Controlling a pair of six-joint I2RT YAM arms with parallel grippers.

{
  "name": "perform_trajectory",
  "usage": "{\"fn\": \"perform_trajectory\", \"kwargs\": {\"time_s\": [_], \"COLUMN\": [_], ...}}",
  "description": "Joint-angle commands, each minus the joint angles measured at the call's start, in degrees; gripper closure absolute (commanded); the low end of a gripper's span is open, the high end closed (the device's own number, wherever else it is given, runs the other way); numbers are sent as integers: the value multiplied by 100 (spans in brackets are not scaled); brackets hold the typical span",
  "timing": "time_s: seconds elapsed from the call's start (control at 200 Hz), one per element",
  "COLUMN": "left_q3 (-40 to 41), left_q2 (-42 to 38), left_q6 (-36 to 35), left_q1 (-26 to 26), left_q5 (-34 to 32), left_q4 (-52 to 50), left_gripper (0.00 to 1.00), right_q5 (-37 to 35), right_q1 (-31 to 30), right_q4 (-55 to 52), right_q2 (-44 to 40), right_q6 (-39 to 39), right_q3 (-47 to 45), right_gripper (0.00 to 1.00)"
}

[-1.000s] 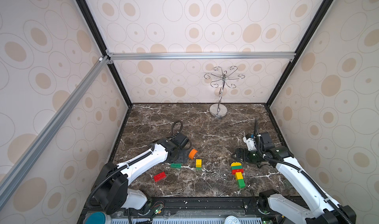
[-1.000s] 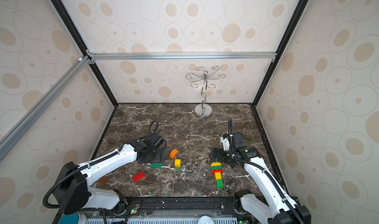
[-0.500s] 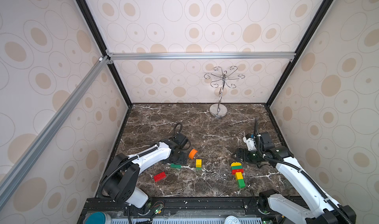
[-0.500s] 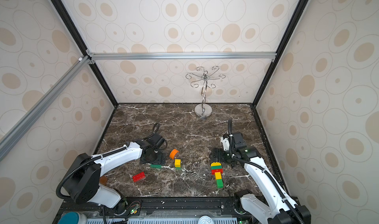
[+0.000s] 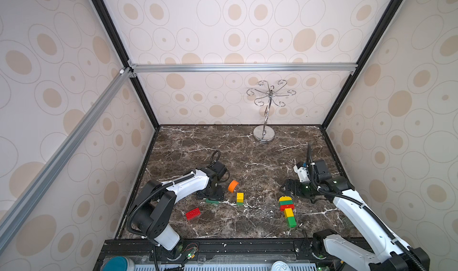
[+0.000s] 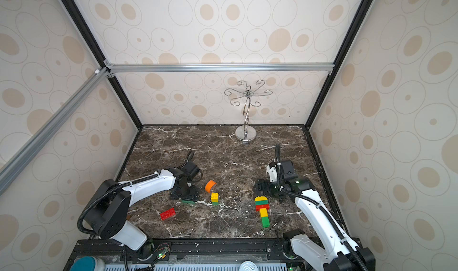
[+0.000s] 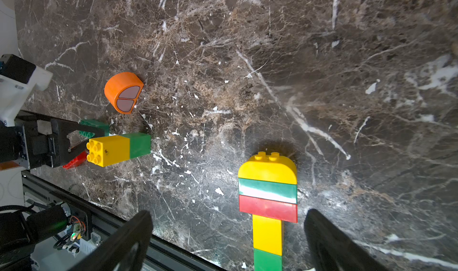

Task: Assemble an ice cream with lego
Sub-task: Pick up the lego brick from the center of the board.

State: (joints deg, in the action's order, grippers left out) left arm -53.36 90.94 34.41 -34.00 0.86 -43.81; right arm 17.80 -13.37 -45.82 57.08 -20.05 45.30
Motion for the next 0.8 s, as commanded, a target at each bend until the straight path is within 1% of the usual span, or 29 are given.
{"fn": "perform_trajectory", "kwargs": {"time_s": [0.0, 0.49, 0.795], "left_q3": [-225, -139, -7], "left_q2": [90, 73, 108], "left_q6": [-120, -40, -23], "left_q1": [45, 43, 42], "left_q5": [-4, 98, 132], "left_q4": [-176, -90, 31], "left_gripper": [13, 19, 19], "right_q5": [-41, -36, -33], "right_q1": [45, 45, 45], "right_q4": [-41, -23, -32], "right_q2": [5, -39, -48], "right_q6": [81, 83, 81], "right_q3": [-62, -73, -73], "right_gripper": [1, 2, 2]}}
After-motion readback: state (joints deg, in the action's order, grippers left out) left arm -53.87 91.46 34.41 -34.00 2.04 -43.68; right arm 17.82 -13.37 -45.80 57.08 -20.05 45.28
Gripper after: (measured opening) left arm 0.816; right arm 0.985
